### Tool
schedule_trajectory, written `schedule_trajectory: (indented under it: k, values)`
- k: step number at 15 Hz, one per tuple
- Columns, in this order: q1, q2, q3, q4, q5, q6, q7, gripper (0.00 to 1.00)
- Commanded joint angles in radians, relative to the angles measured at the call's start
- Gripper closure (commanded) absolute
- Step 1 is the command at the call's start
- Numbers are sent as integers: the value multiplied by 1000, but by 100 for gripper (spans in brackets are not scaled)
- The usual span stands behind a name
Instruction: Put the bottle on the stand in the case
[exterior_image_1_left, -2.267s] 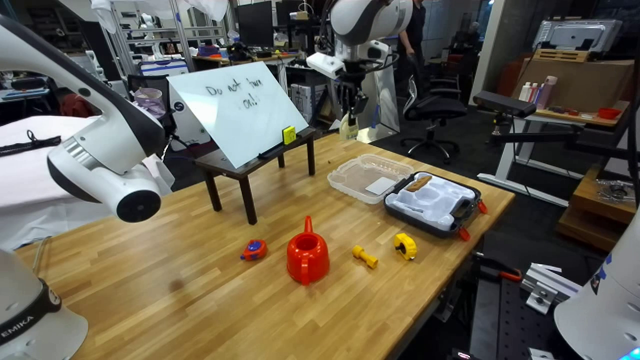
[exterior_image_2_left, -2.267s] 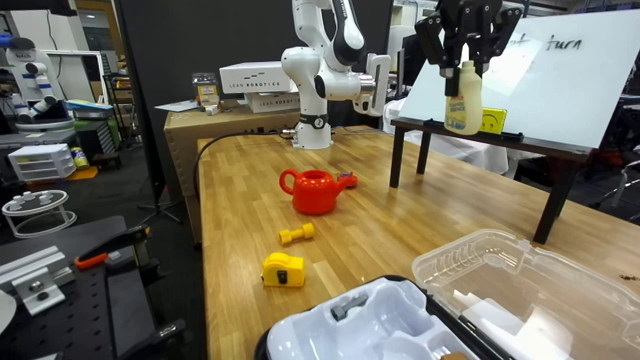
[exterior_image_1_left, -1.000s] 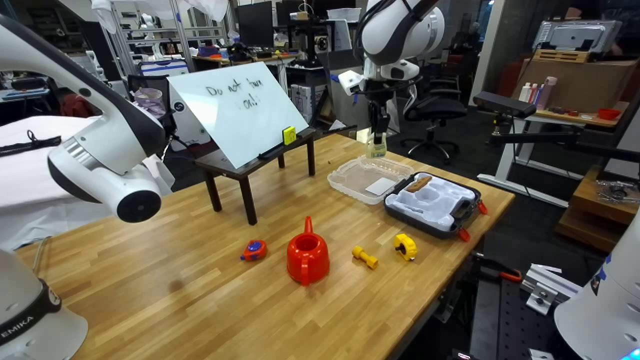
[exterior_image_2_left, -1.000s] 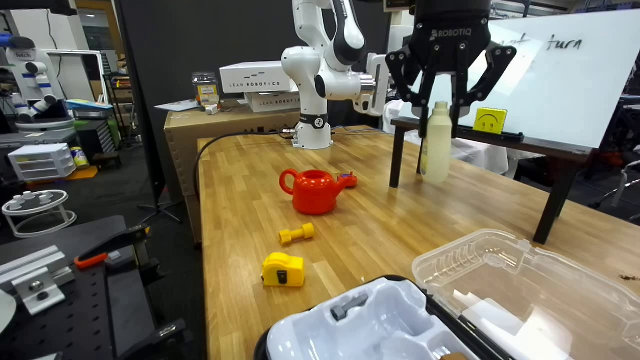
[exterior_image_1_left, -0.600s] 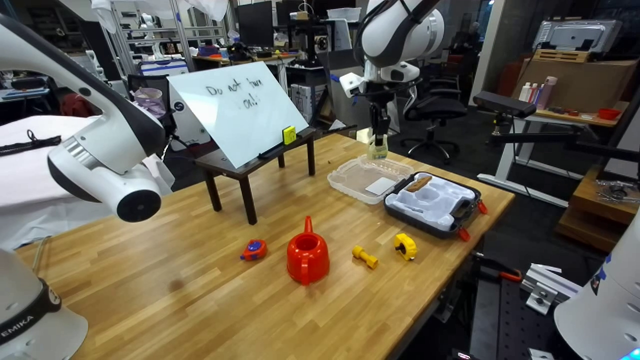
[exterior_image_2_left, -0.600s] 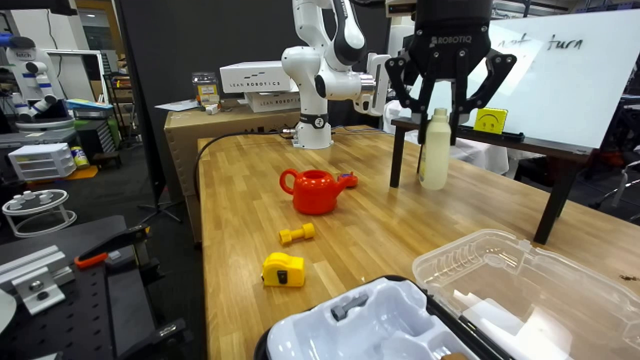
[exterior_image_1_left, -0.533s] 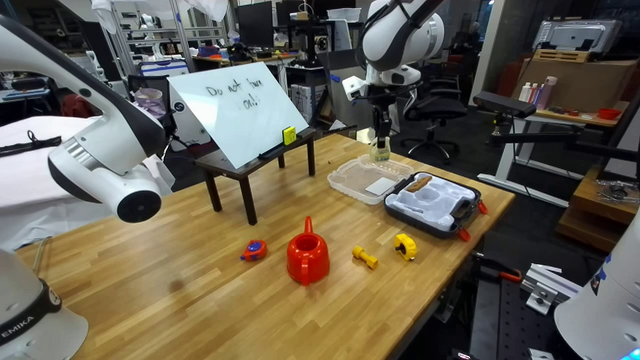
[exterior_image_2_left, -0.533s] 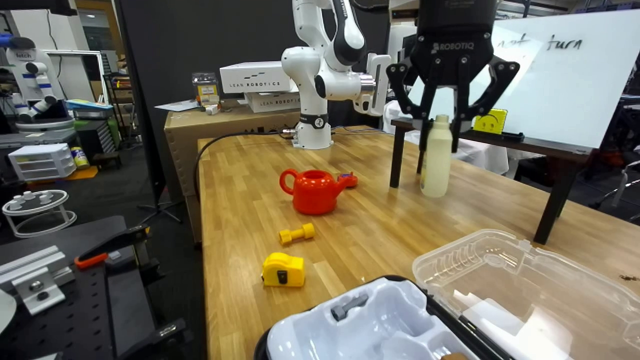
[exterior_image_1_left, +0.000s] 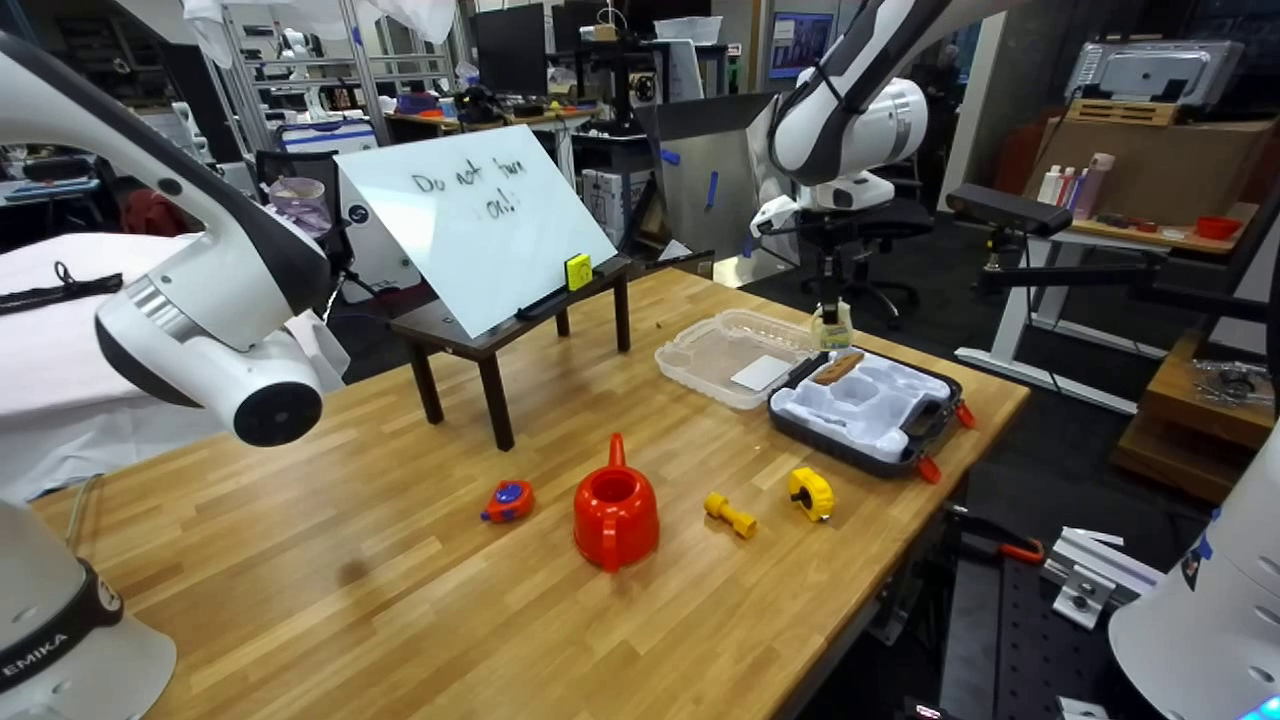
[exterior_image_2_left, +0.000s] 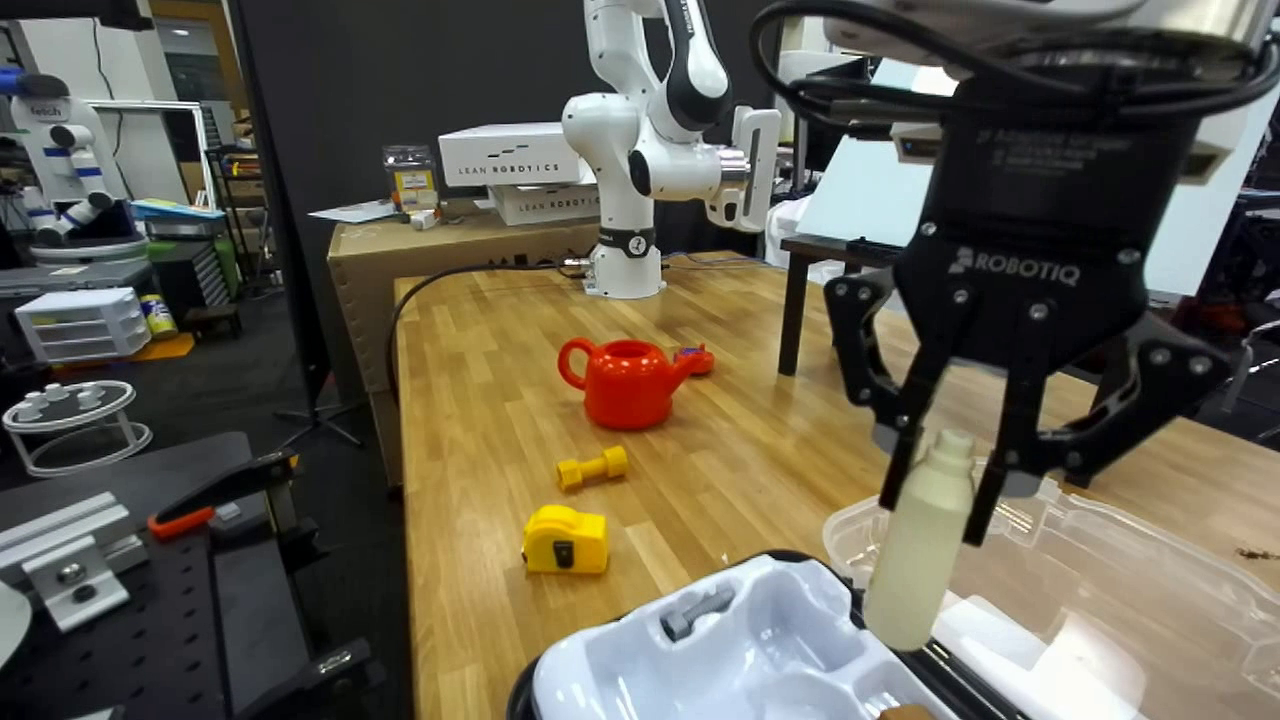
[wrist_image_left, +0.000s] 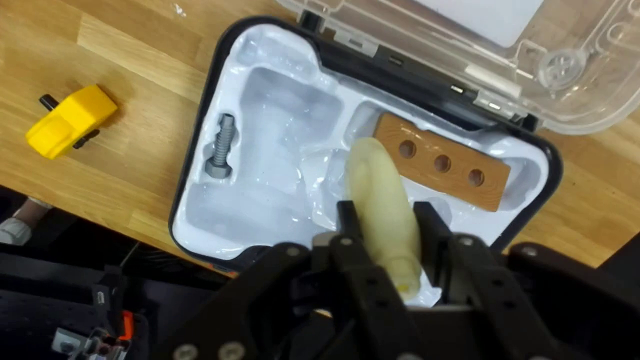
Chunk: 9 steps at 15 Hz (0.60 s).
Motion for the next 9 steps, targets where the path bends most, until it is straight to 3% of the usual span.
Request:
schedule_trajectory:
  k: [1,9]
  values:
    - [-19,-20,-1,-30,53,-45,31,92]
    - [-36,-30,-5,-87,97,-62,-21,92]
